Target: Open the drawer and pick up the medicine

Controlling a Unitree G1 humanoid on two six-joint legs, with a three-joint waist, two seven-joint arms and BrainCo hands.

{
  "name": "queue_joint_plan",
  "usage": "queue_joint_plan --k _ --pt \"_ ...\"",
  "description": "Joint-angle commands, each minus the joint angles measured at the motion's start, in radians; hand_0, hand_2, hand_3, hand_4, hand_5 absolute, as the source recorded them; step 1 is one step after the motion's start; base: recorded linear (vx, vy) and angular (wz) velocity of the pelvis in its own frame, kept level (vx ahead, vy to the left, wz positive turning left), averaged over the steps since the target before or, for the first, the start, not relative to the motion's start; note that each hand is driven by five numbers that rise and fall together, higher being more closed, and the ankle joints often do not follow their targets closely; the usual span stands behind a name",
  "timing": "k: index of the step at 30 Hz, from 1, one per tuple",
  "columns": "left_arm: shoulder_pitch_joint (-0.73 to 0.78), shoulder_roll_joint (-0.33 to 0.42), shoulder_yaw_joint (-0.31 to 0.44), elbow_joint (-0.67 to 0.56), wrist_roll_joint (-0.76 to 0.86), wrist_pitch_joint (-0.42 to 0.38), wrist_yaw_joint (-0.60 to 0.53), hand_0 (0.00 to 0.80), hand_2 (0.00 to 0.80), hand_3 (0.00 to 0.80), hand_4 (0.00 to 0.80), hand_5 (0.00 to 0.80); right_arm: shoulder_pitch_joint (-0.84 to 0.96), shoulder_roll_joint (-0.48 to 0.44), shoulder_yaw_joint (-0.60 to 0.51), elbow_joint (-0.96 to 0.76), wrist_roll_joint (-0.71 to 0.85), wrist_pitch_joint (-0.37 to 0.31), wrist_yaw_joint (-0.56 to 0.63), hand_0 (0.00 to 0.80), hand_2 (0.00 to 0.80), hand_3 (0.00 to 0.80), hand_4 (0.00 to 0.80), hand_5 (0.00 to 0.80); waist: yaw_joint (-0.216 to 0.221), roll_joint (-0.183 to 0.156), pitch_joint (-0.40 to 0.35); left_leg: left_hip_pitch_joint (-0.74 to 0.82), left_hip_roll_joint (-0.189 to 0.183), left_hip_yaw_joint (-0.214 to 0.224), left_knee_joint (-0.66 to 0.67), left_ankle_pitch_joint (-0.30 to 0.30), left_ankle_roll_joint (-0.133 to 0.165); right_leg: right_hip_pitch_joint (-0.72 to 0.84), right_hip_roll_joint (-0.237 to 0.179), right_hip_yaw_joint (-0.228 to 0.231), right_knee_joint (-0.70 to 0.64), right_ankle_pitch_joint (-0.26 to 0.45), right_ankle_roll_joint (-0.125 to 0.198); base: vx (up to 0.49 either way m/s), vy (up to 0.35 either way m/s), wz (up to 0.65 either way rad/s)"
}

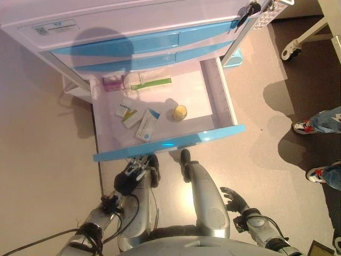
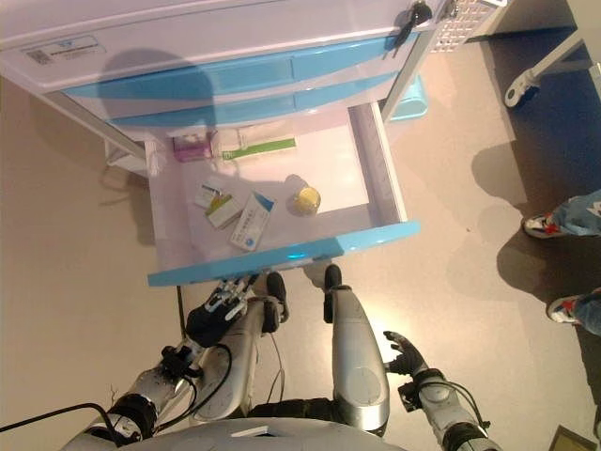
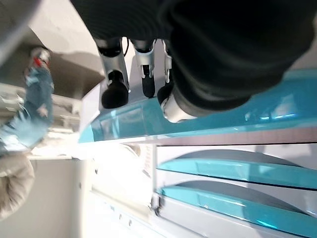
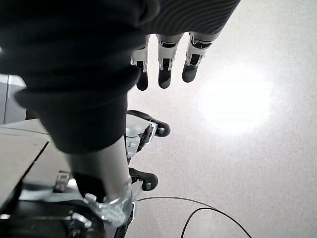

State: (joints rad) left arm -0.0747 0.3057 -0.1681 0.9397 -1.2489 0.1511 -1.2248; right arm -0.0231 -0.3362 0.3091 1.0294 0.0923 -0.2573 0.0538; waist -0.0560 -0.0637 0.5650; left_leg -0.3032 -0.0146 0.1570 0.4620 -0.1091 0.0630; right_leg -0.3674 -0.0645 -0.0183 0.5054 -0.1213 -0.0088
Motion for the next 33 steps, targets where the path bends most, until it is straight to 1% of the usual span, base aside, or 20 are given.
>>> queue_joint_plan --k 1,2,3,4,5,6,7,8,9,10,11,13,15,16,19,22,26,30,33 --pt "0.143 -0.055 -0.050 -0.087 0.099 -0.036 -0.048 0.800 0.800 0.800 0.800 0.800 -0.006 -0.040 -0.048 -0.022 -0.006 -0.056 -0.004 0.000 0.000 0.000 0.000 0.000 0.023 0.048 -0.083 -0.042 -0.011 -0.079 -0.005 0.015 -0.024 0.051 -0.001 -0.059 -0.069 0.037 -0.020 0.000 0.000 0.00" --pt "0.142 -0.052 -0.038 -0.075 0.109 -0.069 -0.004 0.800 0.800 0.800 0.800 0.800 -0.005 -0.038 -0.049 -0.020 -0.005 -0.056 -0.005 0.000 0.000 0.000 0.000 0.000 0.024 0.048 -0.087 -0.037 -0.012 -0.079 -0.008 0.015 -0.025 0.060 -0.002 -0.062 -0.075 0.036 -0.021 0.000 0.000 0.00" --pt "0.142 -0.049 -0.034 -0.069 0.108 -0.102 0.062 0.744 0.744 0.744 0.744 0.744 -0.003 -0.038 -0.051 -0.018 -0.006 -0.058 -0.004 0.000 0.000 0.000 0.000 0.000 0.025 0.049 -0.090 -0.035 -0.013 -0.080 -0.007 0.015 -0.025 0.065 -0.003 -0.063 -0.077 0.035 -0.021 0.000 0.000 0.00" --pt "0.145 -0.045 -0.029 -0.059 0.121 -0.157 0.198 0.000 0.000 0.000 0.000 0.000 0.003 -0.035 -0.053 -0.020 -0.009 -0.059 -0.002 0.000 0.000 0.000 0.000 0.000 0.025 0.049 -0.097 -0.032 -0.015 -0.083 -0.007 0.014 -0.025 0.071 -0.004 -0.065 -0.077 0.034 -0.021 0.027 0.008 0.07" --pt "0.141 -0.042 -0.024 -0.045 0.136 -0.191 0.299 0.000 0.000 0.000 0.000 0.000 0.009 -0.029 -0.054 -0.019 -0.012 -0.060 -0.004 0.000 0.000 0.000 0.000 0.000 0.026 0.048 -0.104 -0.026 -0.017 -0.085 -0.012 0.017 -0.025 0.080 -0.005 -0.068 -0.082 0.034 -0.021 0.033 0.005 0.13" --pt "0.136 -0.040 -0.019 -0.032 0.157 -0.223 0.367 0.000 0.000 0.000 0.000 0.000 0.012 -0.025 -0.055 -0.015 -0.015 -0.064 -0.006 0.000 0.000 0.000 0.000 0.000 0.026 0.048 -0.110 -0.021 -0.019 -0.087 -0.015 0.018 -0.025 0.087 -0.005 -0.069 -0.087 0.034 -0.021 0.040 0.005 0.10" --pt "0.128 -0.037 -0.016 -0.015 0.187 -0.263 0.462 0.000 0.000 0.000 0.000 0.000 0.016 -0.022 -0.057 -0.005 -0.018 -0.071 -0.005 0.000 0.000 0.000 0.000 0.000 0.025 0.048 -0.118 -0.017 -0.021 -0.091 -0.019 0.020 -0.027 0.096 -0.005 -0.070 -0.093 0.033 -0.021 0.035 0.010 0.05" --pt "0.120 -0.034 -0.011 -0.002 0.211 -0.294 0.554 0.000 0.000 0.000 0.000 0.000 0.018 -0.019 -0.062 0.003 -0.022 -0.077 -0.006 0.000 0.000 0.000 0.000 0.000 0.025 0.049 -0.123 -0.012 -0.024 -0.097 -0.025 0.023 -0.028 0.105 -0.005 -0.071 -0.099 0.033 -0.021 0.000 0.000 0.00" --pt "0.116 -0.035 -0.004 0.008 0.248 -0.313 0.620 0.000 0.000 0.000 0.000 0.000 0.019 -0.017 -0.065 0.009 -0.025 -0.081 -0.006 0.000 0.000 0.000 0.000 0.000 0.025 0.050 -0.130 -0.009 -0.026 -0.100 -0.033 0.028 -0.028 0.109 -0.005 -0.072 -0.106 0.035 -0.021 0.036 0.018 0.05" --pt "0.109 -0.039 0.016 0.039 0.327 -0.352 0.730 0.000 0.000 0.000 0.000 0.000 0.021 -0.011 -0.071 0.023 -0.028 -0.090 -0.010 0.000 0.000 0.000 0.000 0.000 0.026 0.052 -0.135 0.003 -0.030 -0.108 -0.040 0.030 -0.030 0.127 -0.005 -0.073 -0.114 0.034 -0.021 0.040 0.018 0.08" --pt "0.104 -0.040 0.029 0.057 0.394 -0.372 0.819 0.000 0.000 0.000 0.000 0.000 0.022 -0.007 -0.075 0.037 -0.029 -0.098 -0.012 0.000 0.000 0.000 0.000 0.000 0.027 0.052 -0.143 0.011 -0.033 -0.114 -0.048 0.034 -0.030 0.137 -0.005 -0.074 -0.122 0.034 -0.021 0.044 0.015 0.11" --pt "0.095 -0.034 0.045 0.085 0.526 -0.424 0.963 0.000 0.000 0.000 0.000 0.000 0.021 -0.007 -0.080 0.054 -0.021 -0.106 -0.011 0.000 0.000 0.000 0.000 0.000 0.030 0.053 -0.162 0.024 -0.039 -0.124 -0.073 0.047 -0.035 0.155 -0.002 -0.073 -0.144 0.037 -0.022 0.034 0.013 0.19" --pt "0.091 -0.028 0.051 0.095 0.628 -0.437 1.053 0.000 0.000 0.000 0.000 0.000 0.021 -0.012 -0.085 0.061 -0.012 -0.107 -0.005 0.000 0.000 0.000 0.000 0.000 0.031 0.054 -0.176 0.045 -0.042 -0.134 -0.099 0.055 -0.040 0.174 0.001 -0.072 -0.164 0.037 -0.021 0.030 0.020 0.17" --pt "0.089 -0.023 0.050 0.096 0.672 -0.427 1.094 0.000 0.000 0.000 0.000 0.000 0.023 -0.015 -0.087 0.062 -0.011 -0.108 -0.003 0.000 0.000 0.000 0.000 0.000 0.032 0.055 -0.184 0.053 -0.041 -0.137 -0.113 0.060 -0.043 0.183 0.002 -0.073 -0.174 0.038 -0.019 0.008 0.021 0.18" --pt "0.073 -0.020 0.034 0.123 0.730 -0.383 1.142 0.000 0.000 0.000 0.000 0.000 0.018 -0.016 -0.083 0.070 -0.006 -0.109 -0.006 0.000 0.000 0.000 0.000 0.000 0.030 0.057 -0.202 0.077 -0.036 -0.135 -0.153 0.076 -0.048 0.203 0.008 -0.078 -0.195 0.040 -0.017 -0.013 0.024 0.15" --pt "0.058 -0.021 0.016 0.164 0.763 -0.330 1.121 0.000 0.000 0.000 0.000 0.000 0.017 -0.016 -0.084 0.080 -0.008 -0.106 -0.003 0.000 0.000 0.000 0.000 0.000 0.024 0.057 -0.223 0.112 -0.028 -0.129 -0.200 0.087 -0.055 0.232 0.016 -0.084 -0.220 0.036 -0.015 0.009 0.021 0.09" --pt "0.034 -0.022 -0.001 0.220 0.779 -0.297 1.120 0.000 0.000 0.000 0.000 0.000 0.016 -0.015 -0.086 0.098 -0.028 -0.110 -0.004 0.000 0.000 0.000 0.000 0.000 0.014 0.060 -0.244 0.150 -0.013 -0.116 -0.257 0.103 -0.062 0.259 0.025 -0.087 -0.247 0.036 -0.010 0.000 0.000 0.00" --pt "0.003 -0.025 0.001 0.277 0.814 -0.268 1.133 0.000 0.000 0.000 0.000 0.000 0.011 -0.011 -0.084 0.119 -0.043 -0.104 -0.010 0.000 0.000 0.000 0.000 0.000 0.005 0.058 -0.276 0.194 -0.004 -0.105 -0.314 0.111 -0.069 0.299 0.030 -0.090 -0.298 0.041 -0.002 0.011 0.017 0.02" --pt "-0.010 -0.031 0.004 0.297 0.850 -0.288 1.158 0.000 0.000 0.000 0.000 0.000 0.005 -0.004 -0.082 0.133 -0.040 -0.098 -0.015 0.000 0.000 0.000 0.000 0.000 0.004 0.053 -0.301 0.229 -0.005 -0.101 -0.346 0.107 -0.070 0.329 0.029 -0.092 -0.342 0.050 0.005 -0.040 0.030 -0.02"
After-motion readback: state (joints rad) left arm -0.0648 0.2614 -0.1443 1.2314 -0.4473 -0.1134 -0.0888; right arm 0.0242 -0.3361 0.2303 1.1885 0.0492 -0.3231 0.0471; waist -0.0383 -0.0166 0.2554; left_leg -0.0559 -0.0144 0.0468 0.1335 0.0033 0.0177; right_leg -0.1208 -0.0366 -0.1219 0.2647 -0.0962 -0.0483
